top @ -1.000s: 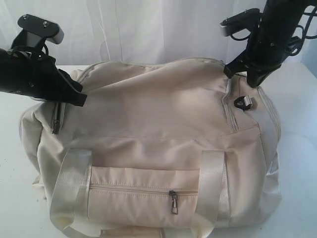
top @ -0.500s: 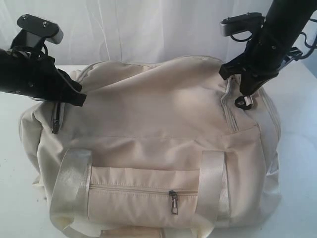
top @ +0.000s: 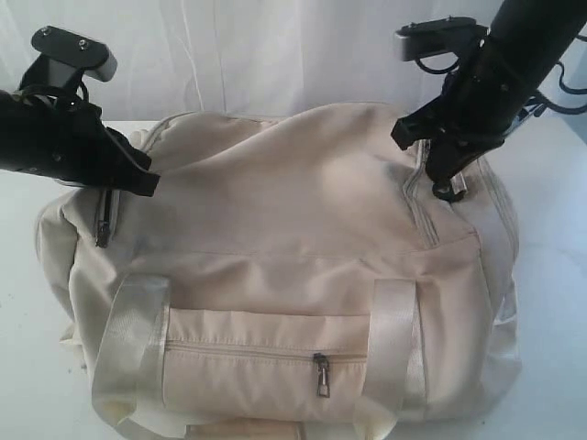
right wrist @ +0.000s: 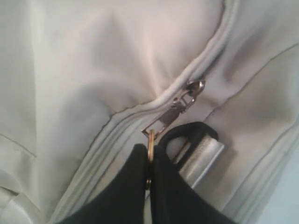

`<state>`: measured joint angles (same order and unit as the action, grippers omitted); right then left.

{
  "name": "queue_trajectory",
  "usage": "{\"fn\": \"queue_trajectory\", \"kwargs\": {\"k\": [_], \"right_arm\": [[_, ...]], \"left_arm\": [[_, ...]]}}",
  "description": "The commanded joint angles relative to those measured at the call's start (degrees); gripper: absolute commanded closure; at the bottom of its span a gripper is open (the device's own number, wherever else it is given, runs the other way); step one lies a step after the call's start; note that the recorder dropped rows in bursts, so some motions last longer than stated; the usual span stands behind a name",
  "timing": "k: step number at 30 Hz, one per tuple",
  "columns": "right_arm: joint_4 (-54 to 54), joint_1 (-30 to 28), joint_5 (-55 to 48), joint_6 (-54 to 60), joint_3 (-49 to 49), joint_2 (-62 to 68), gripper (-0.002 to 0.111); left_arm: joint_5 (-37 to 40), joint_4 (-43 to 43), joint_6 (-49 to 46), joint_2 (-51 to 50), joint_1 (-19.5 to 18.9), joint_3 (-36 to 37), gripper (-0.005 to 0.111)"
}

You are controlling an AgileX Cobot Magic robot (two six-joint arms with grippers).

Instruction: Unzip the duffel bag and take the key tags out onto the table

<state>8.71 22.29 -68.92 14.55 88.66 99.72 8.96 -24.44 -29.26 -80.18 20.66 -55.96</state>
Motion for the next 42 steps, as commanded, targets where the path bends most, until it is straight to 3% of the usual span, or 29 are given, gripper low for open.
{"fn": "queue_trajectory", "kwargs": {"k": [1,10,18,42], "right_arm": [[0.89,1.68,-1.04,0.73,-1.80,-1.62,0.108],[3.76,3.99,-1.04,2.61,-8.58,-2.36,0.108],[5.03,3.99,-1.04,3.60,-9.60,-10.71,0.108],[4.85,3.99,-1.04,3.40,-28.30,-26.58,0.108]], "left_arm": [[0.77,-0.56,0.00,0.75,0.08,-0.14,0.107],[0.91,-0.56,0.00,0.75,0.08,-0.14,0.107],[0.91,-0.56,0.00,0.75,0.08,-0.14,0.107],[1.13,-0.56,0.00,0.75,0.08,-0.14,0.107]]}}
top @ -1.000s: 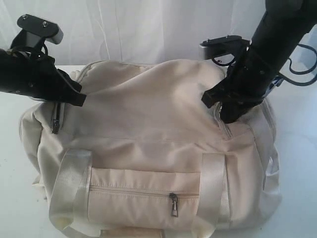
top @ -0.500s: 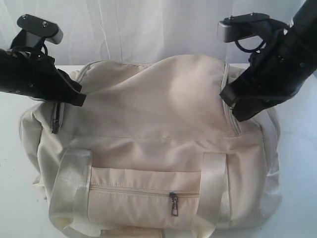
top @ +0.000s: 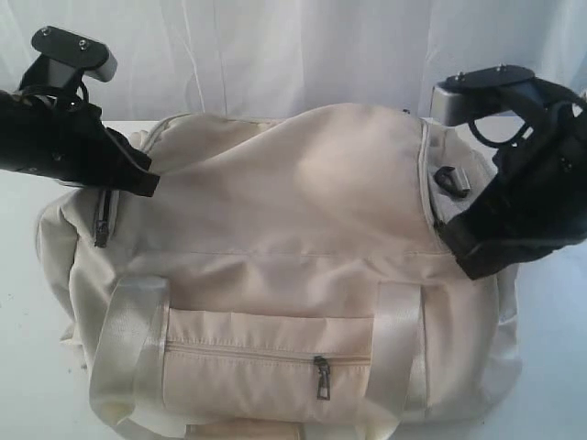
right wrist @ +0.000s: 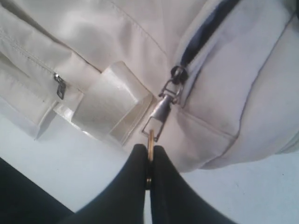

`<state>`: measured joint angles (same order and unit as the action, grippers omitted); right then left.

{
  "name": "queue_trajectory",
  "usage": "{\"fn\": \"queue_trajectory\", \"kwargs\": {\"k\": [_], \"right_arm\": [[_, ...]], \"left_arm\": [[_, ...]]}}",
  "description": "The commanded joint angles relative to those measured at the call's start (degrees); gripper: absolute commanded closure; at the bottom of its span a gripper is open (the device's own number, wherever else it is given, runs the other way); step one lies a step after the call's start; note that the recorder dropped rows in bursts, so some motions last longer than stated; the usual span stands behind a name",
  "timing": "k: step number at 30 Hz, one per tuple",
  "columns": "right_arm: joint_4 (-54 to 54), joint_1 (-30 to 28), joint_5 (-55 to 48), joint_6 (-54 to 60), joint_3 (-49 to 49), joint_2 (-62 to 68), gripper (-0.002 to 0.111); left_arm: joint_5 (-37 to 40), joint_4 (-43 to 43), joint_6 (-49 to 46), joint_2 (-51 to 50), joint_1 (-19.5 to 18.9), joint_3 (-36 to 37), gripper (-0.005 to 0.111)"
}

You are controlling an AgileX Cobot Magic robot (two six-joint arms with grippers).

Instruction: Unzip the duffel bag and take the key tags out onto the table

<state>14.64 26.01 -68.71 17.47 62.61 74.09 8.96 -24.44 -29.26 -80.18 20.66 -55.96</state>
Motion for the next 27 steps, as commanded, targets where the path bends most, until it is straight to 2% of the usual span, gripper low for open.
{"fn": "queue_trajectory", "kwargs": {"k": [1,15,17,21,24,27], "right_arm": [[-1.33,0.27,-1.25,0.36,-2.77,-0.95,0.108],[-4.11,0.27,0.23,0.58,-6.73,-0.95,0.107],[-4.11,0.27,0.59,0.58,-6.73,-0.95,0.102],[-4.21,0.27,1.16,0.58,-6.62,-0.95,0.082],[-4.34,0.27,1.03,0.58,-5.81,-0.95,0.066],[-4.34,0.27,0.48,0.47,-4.26,-0.95,0.059]], "left_arm": [[1.13,-0.56,0.00,0.75,0.08,-0.14,0.107],[1.14,-0.56,0.00,0.75,0.08,-0.14,0.107],[1.14,-0.56,0.00,0.75,0.08,-0.14,0.107],[1.32,-0.56,0.00,0.86,0.08,-0.41,0.105],[5.01,-0.56,0.00,0.86,0.08,-2.23,0.091],[9.92,-0.56,0.00,0.86,0.08,-4.39,0.070]]}}
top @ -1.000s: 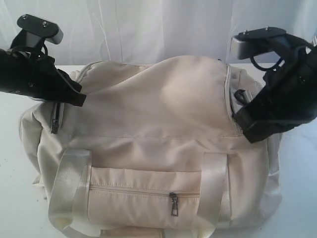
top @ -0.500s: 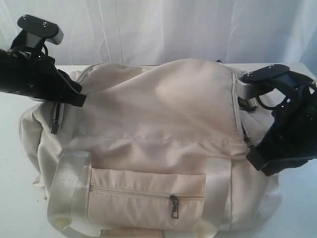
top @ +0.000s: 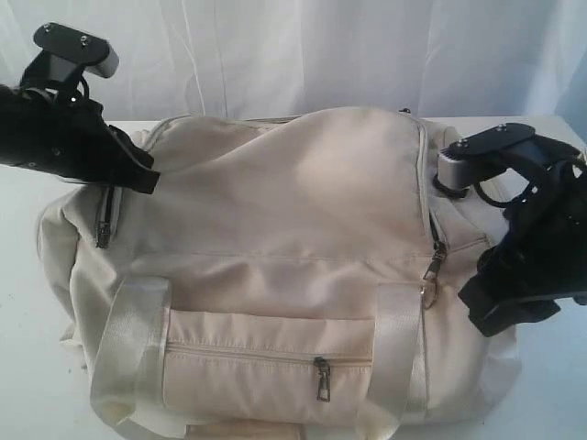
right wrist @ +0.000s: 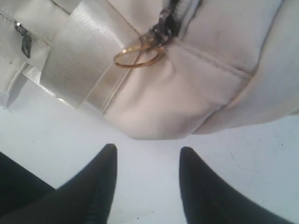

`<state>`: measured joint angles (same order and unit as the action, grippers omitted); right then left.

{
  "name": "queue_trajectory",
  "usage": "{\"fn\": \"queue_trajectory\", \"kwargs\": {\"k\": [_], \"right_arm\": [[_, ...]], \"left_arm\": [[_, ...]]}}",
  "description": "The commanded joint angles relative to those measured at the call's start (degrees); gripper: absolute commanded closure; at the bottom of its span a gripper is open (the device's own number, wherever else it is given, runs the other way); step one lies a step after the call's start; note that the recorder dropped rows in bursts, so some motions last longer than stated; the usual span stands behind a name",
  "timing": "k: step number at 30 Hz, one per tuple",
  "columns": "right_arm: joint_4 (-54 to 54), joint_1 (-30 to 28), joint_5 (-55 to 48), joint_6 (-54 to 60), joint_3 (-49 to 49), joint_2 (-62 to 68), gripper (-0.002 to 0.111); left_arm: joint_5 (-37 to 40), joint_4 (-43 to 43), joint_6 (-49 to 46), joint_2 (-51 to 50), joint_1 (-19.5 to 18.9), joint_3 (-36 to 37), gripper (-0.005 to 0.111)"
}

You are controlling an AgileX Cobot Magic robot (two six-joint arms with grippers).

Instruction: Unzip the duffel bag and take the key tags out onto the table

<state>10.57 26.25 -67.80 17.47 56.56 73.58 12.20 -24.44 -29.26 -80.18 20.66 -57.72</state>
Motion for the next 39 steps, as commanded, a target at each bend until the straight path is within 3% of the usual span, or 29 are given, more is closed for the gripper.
{"fn": "queue_trajectory", "kwargs": {"k": [1,4,8,20,24,29,34,39], "right_arm": [[-0.27,0.03,-0.54,0.47,2.41,-0.44,0.059],[-0.27,0.03,0.00,0.33,3.92,-0.44,0.059],[-0.55,0.03,4.63,0.33,4.79,-0.44,0.059],[-3.91,0.03,36.76,-3.31,4.79,0.11,0.056],[-3.98,0.03,44.70,-5.80,5.82,2.90,0.046],[-4.49,-0.08,44.69,-5.80,10.71,10.27,0.043],[-6.31,-0.08,40.05,-10.30,16.96,18.36,0.031],[-6.05,-0.08,33.82,-11.64,20.66,23.39,0.030]], "left_arm": [[8.24,-0.56,0.00,0.86,0.08,-3.38,0.064],[12.91,-0.56,-0.36,0.86,0.08,-5.59,0.055],[18.75,-0.12,-0.62,0.86,0.08,-7.82,0.059],[20.66,2.63,-0.62,5.63,0.08,-8.19,0.106],[27.55,2.63,-0.62,6.56,0.08,-8.19,0.107],[39.87,3.13,-0.62,7.70,0.08,-6.58,0.107],[35.79,3.44,-0.46,9.19,0.08,-2.22,0.107],[35.46,3.06,-0.08,10.24,0.08,-2.33,0.107]]}}
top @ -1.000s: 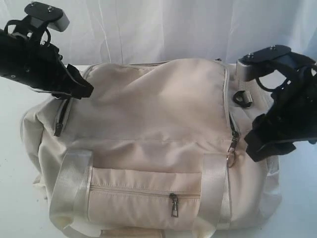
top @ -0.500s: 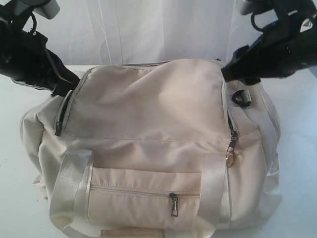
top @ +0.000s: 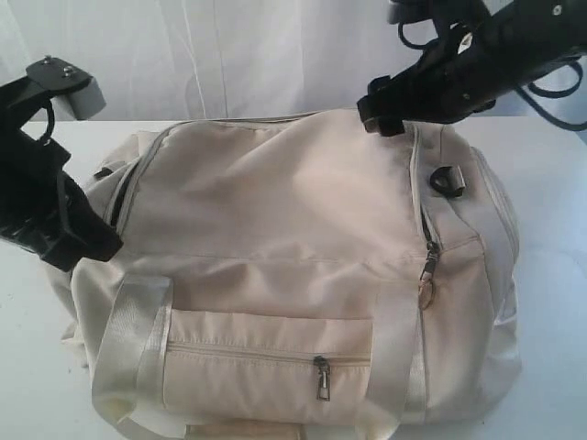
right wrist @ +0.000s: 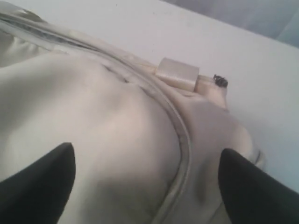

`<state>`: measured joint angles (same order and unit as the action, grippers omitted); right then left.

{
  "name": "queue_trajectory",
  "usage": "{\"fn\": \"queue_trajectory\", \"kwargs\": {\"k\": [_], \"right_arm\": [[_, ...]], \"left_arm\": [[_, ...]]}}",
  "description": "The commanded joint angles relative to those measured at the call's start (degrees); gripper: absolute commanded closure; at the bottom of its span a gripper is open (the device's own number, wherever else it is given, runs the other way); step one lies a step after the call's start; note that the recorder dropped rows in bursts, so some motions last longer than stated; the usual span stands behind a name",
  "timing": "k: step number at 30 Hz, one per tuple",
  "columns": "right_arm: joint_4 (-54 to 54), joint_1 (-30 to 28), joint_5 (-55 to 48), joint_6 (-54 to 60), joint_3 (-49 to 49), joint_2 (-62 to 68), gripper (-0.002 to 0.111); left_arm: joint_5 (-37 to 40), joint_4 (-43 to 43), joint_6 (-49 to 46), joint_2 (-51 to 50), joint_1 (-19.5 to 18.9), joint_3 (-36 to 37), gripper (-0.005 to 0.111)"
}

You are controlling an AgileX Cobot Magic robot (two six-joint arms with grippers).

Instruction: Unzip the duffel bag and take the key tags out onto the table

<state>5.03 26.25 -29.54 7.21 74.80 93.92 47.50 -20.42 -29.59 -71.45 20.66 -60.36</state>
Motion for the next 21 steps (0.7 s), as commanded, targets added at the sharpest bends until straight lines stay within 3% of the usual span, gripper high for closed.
{"fn": "queue_trajectory", "kwargs": {"k": [1,5,16,20,21], "right_arm": [[0.08,-0.08,-4.69,-1.38,2.61,3.35,0.031],[3.13,0.02,-5.16,-1.38,2.73,2.96,0.046],[4.75,0.02,-5.29,-1.02,2.73,-1.35,0.108],[7.63,0.02,-9.67,3.44,2.73,-4.05,0.108],[13.24,0.02,-15.66,9.91,2.73,-5.51,0.108]], "left_arm": [[0.04,-1.21,0.25,1.76,0.08,0.31,0.107],[-0.09,-1.35,0.25,2.15,0.08,0.31,0.107],[-0.48,-1.34,0.25,2.15,0.08,0.31,0.107],[-0.80,-1.34,0.25,2.15,0.08,0.31,0.107],[-0.99,-1.34,0.47,2.15,0.08,0.31,0.107]]}}
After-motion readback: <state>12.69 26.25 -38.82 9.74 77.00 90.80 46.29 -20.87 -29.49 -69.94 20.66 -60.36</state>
